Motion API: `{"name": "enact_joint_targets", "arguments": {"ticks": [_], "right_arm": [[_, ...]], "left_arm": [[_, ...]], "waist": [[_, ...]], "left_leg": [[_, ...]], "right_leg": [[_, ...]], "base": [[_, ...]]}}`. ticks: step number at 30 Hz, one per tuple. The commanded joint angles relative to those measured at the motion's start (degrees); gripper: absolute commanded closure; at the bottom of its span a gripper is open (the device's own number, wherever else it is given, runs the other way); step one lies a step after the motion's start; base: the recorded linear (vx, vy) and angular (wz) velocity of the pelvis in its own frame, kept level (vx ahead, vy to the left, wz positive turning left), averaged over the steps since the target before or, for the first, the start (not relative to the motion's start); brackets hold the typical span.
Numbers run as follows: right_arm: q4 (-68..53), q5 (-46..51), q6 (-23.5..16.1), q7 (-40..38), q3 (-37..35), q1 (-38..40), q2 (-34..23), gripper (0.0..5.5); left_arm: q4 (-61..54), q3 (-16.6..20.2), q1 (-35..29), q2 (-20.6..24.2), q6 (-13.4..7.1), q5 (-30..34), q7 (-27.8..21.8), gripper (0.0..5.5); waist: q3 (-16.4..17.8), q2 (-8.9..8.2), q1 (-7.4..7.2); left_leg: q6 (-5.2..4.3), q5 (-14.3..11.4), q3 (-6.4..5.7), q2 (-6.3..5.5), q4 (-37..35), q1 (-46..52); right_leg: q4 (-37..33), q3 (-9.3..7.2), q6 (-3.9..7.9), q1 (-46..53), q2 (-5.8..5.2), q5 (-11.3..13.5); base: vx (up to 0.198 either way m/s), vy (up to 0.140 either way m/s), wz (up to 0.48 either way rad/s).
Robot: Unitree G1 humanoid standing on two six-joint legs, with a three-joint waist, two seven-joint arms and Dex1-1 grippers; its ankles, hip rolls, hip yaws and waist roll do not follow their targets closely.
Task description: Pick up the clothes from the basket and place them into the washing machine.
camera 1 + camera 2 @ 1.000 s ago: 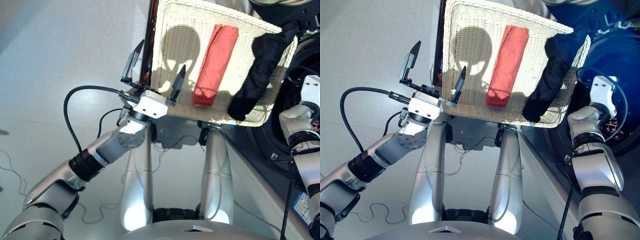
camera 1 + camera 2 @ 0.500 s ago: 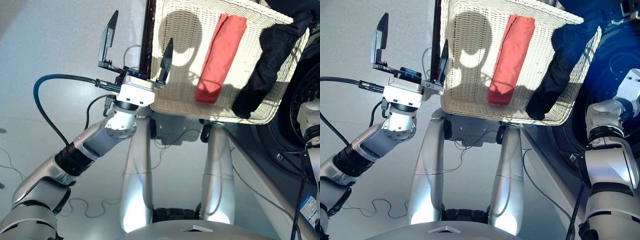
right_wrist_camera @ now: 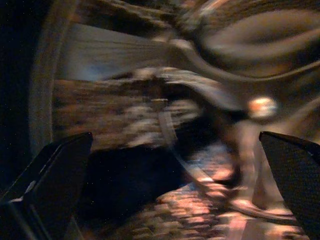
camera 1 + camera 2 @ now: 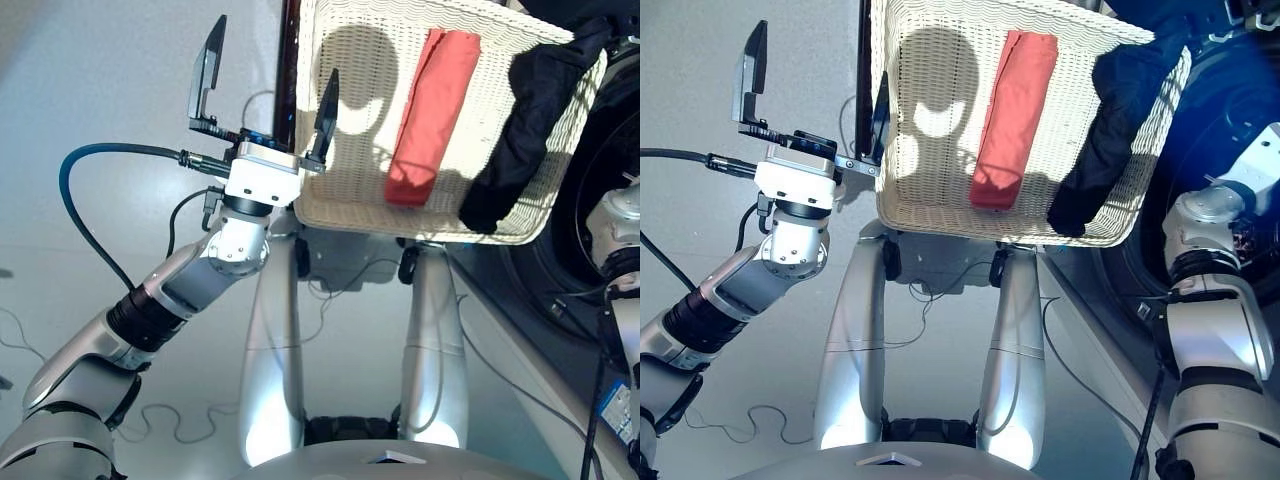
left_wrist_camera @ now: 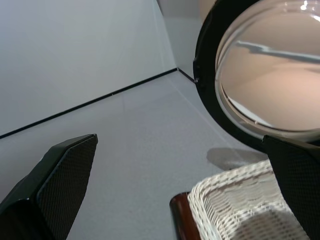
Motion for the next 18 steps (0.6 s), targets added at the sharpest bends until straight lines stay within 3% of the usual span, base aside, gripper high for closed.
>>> {"name": "enact_joint_targets", "arguments": {"ticks": [1,9,18], "right_arm": [[-7.78,6.05,-6.34,4.85,-1.9,5.04,0.46,0.0],[-35.42,0.27,-10.69,14.06,0.46,19.21,5.59,0.0],[-50.83,-7.82,-8.98,16.03,7.75,19.57,8.02,0.0]], "left_arm": [[-5.77,1.99,2.66,-1.91,-3.27,-2.03,-1.55,0.0],[-5.88,5.07,4.89,-1.26,-3.78,-2.69,-3.98,0.0],[-6.45,6.15,6.07,-1.67,-3.45,-1.03,-4.8,0.0]], "waist": [[-0.9,0.42,-1.1],[-0.9,-0.54,-2.16],[-0.9,-0.29,-1.89]], "left_leg": [[-0.98,-5.15,3.4,-0.04,-1.77,4.58],[-0.84,-4.69,3.49,0.01,-2.39,5.56],[-0.84,-4.39,3.72,0.18,-3.06,6.92]], "right_leg": [[-4.41,-0.06,-2.84,-0.03,3.03,2.35],[-4.83,-0.03,-2.81,0.84,2.99,2.54],[-5.11,-0.46,-2.83,1.96,3.0,2.69]], "base": [[0.0,0.0,0.0],[0.0,0.0,0.0],[0.0,0.0,0.0]]}}
